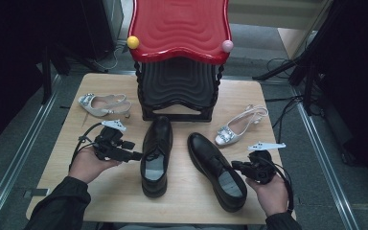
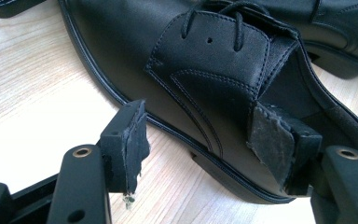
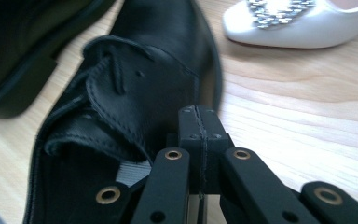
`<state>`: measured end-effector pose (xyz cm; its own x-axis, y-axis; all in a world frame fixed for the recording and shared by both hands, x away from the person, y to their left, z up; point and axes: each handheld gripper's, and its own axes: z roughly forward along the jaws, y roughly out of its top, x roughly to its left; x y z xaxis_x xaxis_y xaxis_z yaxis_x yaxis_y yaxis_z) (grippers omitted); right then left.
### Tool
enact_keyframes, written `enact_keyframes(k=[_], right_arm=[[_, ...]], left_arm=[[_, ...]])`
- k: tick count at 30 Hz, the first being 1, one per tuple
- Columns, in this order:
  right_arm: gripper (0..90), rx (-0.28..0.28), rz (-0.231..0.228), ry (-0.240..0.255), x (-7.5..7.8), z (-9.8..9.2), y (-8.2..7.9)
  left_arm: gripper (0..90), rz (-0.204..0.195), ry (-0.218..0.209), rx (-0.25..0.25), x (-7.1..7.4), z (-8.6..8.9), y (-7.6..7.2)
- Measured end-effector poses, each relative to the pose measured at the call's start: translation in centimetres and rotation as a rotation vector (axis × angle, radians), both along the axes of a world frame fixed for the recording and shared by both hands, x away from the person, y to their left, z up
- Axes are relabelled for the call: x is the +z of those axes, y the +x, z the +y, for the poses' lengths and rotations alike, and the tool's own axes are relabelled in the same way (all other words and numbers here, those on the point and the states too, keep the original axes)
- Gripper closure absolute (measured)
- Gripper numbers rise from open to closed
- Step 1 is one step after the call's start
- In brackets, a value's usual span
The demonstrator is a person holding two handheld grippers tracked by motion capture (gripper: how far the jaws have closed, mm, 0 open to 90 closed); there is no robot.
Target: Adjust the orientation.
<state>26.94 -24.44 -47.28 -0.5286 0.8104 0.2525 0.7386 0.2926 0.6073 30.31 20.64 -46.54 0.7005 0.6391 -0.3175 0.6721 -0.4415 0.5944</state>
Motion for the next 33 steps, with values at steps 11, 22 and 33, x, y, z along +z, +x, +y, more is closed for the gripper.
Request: enact_keyframes(k=[11, 22, 33], right_arm=[[90.0, 0.008, -0.006, 0.086, 1.0, 1.0, -0.8], [90.0, 0.092, -0.043, 0.068, 2.9, 1.7, -4.0], [90.0, 0.183, 0.029, 0.010, 1.3, 3.2, -4.4]], left_arm=[[36.8, -0.001, -0.004, 0.004, 0.0, 0.1, 0.0], [36.8, -0.007, -0.001, 0.001, 0.1, 0.2, 0.0], [36.8, -0.001, -0.002, 0.001, 0.0, 0.0, 0.0]])
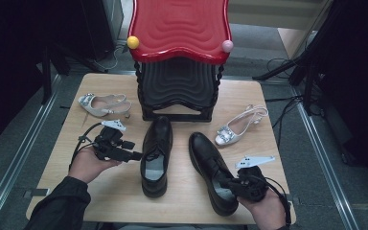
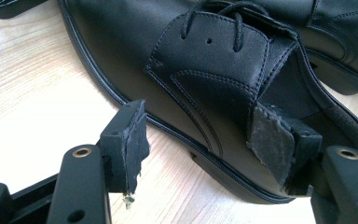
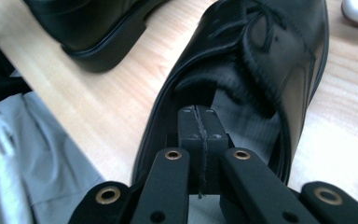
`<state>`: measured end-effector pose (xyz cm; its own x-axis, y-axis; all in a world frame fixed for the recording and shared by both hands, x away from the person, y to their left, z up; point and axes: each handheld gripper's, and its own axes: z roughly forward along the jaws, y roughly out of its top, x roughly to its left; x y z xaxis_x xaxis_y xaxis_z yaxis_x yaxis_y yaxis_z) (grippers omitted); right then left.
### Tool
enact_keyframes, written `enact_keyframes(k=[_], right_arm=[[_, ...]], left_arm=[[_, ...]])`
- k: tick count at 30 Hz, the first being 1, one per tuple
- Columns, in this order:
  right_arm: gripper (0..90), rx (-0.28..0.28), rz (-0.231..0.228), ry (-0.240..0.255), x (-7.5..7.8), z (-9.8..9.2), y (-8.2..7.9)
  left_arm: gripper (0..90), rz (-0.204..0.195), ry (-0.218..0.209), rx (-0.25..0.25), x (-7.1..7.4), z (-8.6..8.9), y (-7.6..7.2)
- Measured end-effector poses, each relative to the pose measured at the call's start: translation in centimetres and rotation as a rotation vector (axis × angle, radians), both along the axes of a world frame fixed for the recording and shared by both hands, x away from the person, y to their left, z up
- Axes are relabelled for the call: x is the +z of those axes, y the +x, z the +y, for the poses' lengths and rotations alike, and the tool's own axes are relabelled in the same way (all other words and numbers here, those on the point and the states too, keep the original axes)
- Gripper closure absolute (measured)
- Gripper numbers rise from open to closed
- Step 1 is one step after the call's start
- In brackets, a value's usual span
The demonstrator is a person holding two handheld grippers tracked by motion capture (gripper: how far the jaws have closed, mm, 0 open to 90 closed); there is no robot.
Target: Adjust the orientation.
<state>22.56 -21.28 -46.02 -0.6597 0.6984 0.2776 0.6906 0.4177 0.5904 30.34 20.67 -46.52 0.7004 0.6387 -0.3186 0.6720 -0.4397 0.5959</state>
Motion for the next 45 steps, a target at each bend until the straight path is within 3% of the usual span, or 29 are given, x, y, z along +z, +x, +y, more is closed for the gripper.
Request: enact_keyframes(k=[5, 9, 17, 34, 45], right_arm=[[90.0, 0.009, 0.004, 0.019, -0.5, 0.7, 1.9], [90.0, 0.026, 0.005, -0.003, -1.1, 1.5, 2.6], [90.0, 0.007, -0.003, 0.020, -1.2, 2.1, 3.4], [90.0, 0.008, -0.075, 0.035, -0.9, 4.3, 5.2], [90.0, -0.015, -0.076, 0.073, -1.4, 5.9, 6.2]], left_arm=[[36.8, 0.000, 0.003, -0.002, 0.0, 0.0, 0.0], [36.7, 0.002, 0.000, 0.000, -0.1, 0.0, 0.0], [36.8, -0.001, 0.003, -0.001, -0.1, 0.1, -0.1], [36.8, 0.001, 0.002, 0.005, -0.3, 0.2, -0.4], [38.0, 0.006, -0.008, 0.006, -0.4, 0.2, -0.5]])
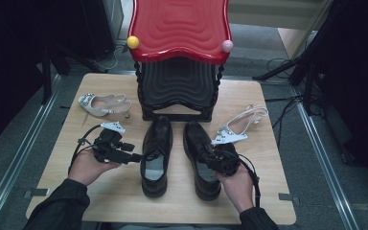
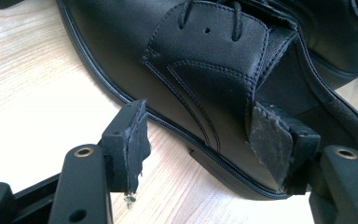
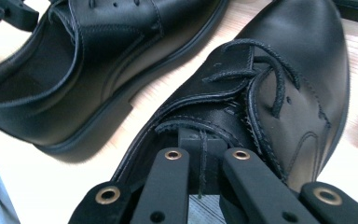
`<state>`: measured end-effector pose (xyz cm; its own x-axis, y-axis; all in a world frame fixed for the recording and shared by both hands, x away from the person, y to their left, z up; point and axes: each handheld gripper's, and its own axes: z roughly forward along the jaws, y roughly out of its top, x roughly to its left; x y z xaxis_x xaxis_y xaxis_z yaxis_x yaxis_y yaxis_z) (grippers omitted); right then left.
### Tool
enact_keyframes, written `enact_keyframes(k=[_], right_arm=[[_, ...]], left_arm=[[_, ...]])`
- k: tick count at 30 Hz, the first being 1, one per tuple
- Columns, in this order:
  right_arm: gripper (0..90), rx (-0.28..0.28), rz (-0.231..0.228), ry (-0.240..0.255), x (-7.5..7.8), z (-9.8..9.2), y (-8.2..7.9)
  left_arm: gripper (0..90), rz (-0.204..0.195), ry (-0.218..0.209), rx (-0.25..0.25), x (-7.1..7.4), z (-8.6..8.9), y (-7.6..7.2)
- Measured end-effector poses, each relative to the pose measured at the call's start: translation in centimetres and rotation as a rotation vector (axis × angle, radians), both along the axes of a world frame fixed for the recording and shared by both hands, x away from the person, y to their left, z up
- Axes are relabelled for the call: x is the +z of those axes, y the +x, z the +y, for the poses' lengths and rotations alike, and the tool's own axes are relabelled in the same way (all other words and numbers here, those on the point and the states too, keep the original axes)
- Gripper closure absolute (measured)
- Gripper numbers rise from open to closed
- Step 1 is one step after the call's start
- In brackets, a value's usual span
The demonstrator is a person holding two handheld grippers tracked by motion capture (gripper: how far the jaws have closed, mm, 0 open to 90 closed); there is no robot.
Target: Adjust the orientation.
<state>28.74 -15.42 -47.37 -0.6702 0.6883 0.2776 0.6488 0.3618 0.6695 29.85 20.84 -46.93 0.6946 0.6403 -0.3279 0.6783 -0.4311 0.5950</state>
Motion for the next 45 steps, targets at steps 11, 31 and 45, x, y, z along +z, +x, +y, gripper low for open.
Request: enact_keyframes(k=[11, 31, 45], right_arm=[[90.0, 0.021, -0.016, 0.020, -0.3, 2.6, 0.5], [90.0, 0.097, -0.014, 0.026, 1.4, 3.2, -0.5], [90.0, -0.048, 0.004, -0.042, -0.3, -1.4, 1.2]], left_arm=[[42.7, 0.013, -0.013, 0.014, -0.3, -0.1, -0.1], [80.4, 0.028, -0.042, 0.026, -1.1, 0.3, 0.8], [86.4, 0.043, 0.001, 0.049, -2.7, -0.2, 2.7]])
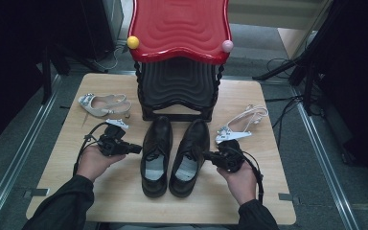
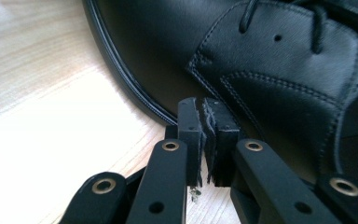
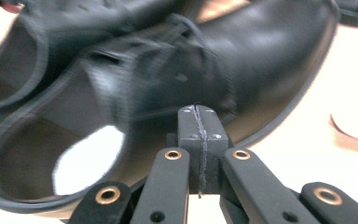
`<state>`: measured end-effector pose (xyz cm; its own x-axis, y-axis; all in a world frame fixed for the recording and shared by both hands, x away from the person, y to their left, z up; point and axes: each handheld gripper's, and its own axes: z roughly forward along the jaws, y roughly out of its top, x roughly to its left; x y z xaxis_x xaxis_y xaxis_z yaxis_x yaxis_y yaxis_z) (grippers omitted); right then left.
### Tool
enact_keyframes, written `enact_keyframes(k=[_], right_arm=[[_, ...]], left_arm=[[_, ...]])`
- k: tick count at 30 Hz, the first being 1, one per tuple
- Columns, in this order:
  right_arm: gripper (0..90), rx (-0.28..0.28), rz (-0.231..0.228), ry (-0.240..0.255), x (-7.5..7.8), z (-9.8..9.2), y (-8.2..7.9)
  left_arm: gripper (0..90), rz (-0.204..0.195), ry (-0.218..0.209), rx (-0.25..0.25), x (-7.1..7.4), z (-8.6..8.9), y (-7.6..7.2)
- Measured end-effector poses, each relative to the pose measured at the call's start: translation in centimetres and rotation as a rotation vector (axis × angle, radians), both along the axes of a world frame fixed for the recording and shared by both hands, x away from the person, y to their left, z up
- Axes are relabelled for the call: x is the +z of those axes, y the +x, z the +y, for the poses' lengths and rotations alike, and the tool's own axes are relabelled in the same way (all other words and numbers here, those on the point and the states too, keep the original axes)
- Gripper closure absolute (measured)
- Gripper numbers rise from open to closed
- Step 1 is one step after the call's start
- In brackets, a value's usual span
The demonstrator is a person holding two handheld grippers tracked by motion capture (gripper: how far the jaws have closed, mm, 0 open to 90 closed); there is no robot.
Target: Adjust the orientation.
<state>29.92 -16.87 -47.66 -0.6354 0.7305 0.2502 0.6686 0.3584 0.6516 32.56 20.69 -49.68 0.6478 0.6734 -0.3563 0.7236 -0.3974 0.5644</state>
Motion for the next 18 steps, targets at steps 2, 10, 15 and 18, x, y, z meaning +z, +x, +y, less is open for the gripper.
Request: enact_keyframes(k=[2, 10, 15, 18], right_arm=[[90.0, -0.014, 0.023, -0.018, -0.6, -0.1, 0.5], [90.0, -0.027, 0.051, -0.031, -1.7, 0.3, 1.3], [90.0, -0.027, 0.051, -0.026, -1.8, 0.6, 1.4], [90.0, -0.026, 0.050, -0.015, -1.9, 0.8, 1.5]], left_arm=[[86.4, 0.012, -0.001, 0.003, -0.4, -0.1, 0.0], [87.2, 0.048, -0.008, 0.009, -1.2, -0.3, 0.0], [88.5, 0.030, 0.003, 0.003, -1.1, -1.0, -0.2], [88.7, 0.021, 0.005, -0.006, -1.1, -1.5, -0.3]])
